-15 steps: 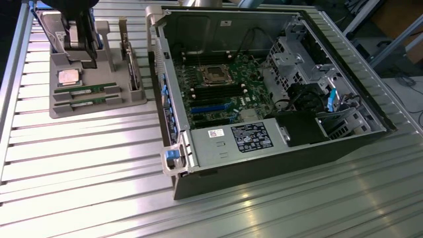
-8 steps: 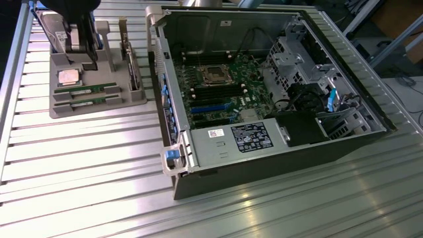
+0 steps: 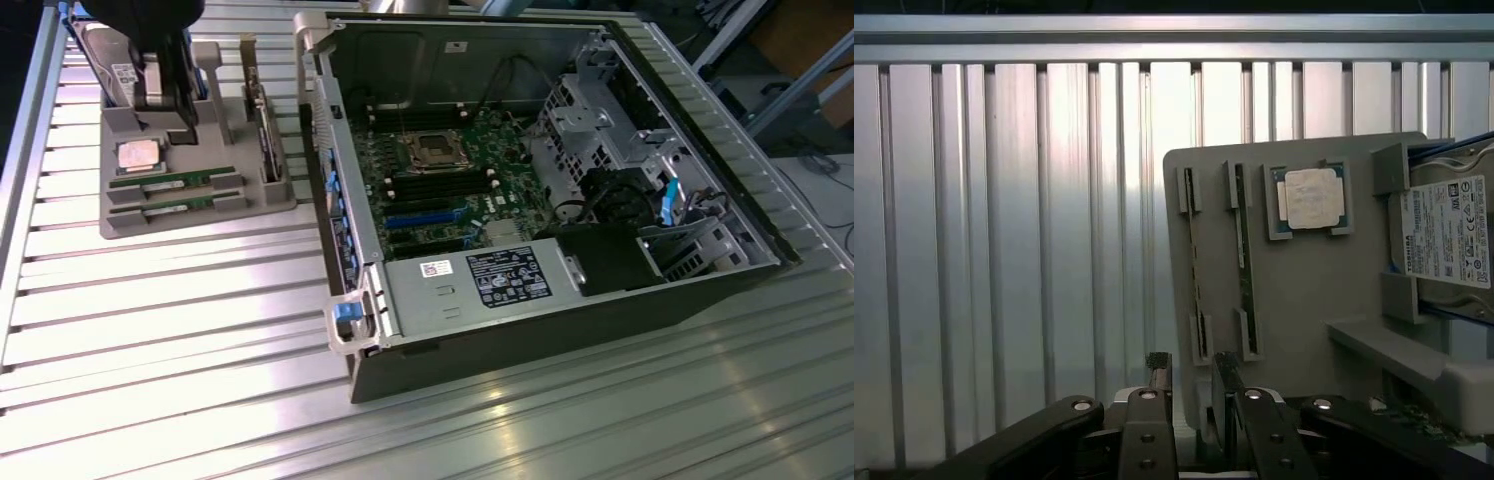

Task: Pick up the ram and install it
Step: 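Pick up the ram and move it above insertion slot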

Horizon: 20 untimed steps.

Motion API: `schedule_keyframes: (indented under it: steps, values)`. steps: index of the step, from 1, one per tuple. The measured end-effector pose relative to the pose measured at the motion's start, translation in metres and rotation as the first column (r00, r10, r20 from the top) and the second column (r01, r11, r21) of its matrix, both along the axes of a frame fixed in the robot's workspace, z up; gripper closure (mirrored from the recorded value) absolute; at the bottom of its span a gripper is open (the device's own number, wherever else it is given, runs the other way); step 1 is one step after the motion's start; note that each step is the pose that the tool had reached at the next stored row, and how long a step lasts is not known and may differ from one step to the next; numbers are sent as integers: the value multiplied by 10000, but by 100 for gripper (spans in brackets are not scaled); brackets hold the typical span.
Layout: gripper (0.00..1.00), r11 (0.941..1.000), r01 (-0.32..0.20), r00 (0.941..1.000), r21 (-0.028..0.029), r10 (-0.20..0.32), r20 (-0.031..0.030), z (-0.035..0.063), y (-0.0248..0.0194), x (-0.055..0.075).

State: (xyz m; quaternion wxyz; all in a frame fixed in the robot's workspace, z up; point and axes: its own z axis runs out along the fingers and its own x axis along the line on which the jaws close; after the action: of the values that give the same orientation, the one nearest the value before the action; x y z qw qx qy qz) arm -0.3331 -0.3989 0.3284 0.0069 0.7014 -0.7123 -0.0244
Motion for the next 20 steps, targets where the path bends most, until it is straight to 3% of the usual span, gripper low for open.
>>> schedule_keyframes:
  steps: [20]
  values:
    - [70,10000,0,10000,0,0,0,-137,0,0]
